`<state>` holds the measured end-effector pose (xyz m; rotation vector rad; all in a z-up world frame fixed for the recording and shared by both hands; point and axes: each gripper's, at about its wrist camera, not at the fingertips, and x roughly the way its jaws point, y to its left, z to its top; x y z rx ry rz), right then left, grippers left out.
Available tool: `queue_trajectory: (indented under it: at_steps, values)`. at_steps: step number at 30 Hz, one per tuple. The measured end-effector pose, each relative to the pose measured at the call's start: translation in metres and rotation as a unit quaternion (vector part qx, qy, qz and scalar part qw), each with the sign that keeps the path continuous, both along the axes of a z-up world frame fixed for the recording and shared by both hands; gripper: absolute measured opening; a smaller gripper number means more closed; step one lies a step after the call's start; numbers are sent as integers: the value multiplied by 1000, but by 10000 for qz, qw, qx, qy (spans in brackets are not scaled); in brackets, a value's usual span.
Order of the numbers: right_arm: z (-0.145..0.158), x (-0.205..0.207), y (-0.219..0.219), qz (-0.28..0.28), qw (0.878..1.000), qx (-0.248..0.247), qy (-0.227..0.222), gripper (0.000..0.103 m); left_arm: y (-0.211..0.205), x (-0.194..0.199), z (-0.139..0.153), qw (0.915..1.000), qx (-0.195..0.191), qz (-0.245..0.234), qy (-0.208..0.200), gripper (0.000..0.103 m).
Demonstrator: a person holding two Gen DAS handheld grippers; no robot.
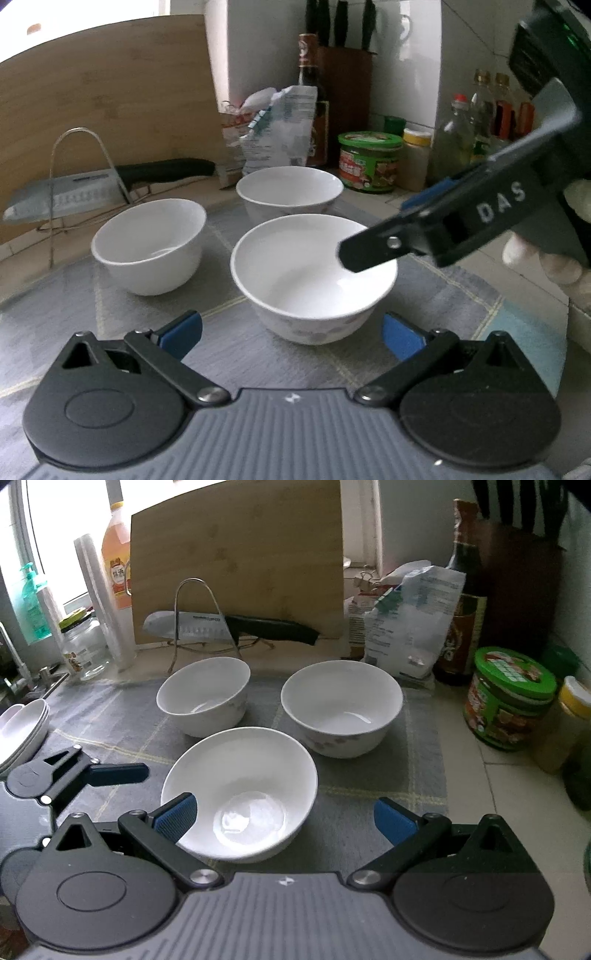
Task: Organize plates and bowls
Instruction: 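Close the right tool on the rim of the nearest white bowl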
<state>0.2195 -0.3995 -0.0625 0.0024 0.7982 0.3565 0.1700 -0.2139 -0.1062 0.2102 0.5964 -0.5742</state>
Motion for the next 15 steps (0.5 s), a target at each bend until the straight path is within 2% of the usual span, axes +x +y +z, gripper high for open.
queue_trajectory:
  at_steps: [6, 10, 12, 15]
  values:
    - [-4, 11, -1, 183, 9998, 73, 86, 103, -11, 3, -6, 9999, 62, -86, -98, 101]
    - [-4, 16, -1, 292, 9995, 118, 94, 102, -14, 6, -8, 9999, 26, -160, -53, 91]
    - [-4, 19, 0, 373, 9992, 127, 117, 97, -14, 6, -8, 9998, 9, -173, -62, 86]
    - [-6, 24, 2, 455, 9988, 89, 177, 87, -14, 8, -9, 9998, -28, -186, -35, 85]
